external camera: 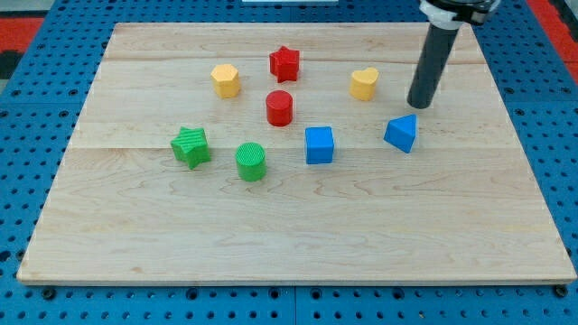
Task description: Move triangle to the bottom right of the board
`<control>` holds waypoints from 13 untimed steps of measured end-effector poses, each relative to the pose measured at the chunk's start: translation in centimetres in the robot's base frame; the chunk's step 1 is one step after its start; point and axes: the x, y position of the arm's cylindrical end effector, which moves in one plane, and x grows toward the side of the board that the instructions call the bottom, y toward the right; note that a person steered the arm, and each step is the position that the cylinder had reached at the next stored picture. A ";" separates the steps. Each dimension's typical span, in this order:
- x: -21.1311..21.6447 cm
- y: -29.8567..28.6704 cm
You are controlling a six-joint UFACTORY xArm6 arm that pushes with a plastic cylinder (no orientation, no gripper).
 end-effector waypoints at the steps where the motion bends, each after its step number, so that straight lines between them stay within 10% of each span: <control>1: 1.7 -3.8; 13: 12.5 -2.5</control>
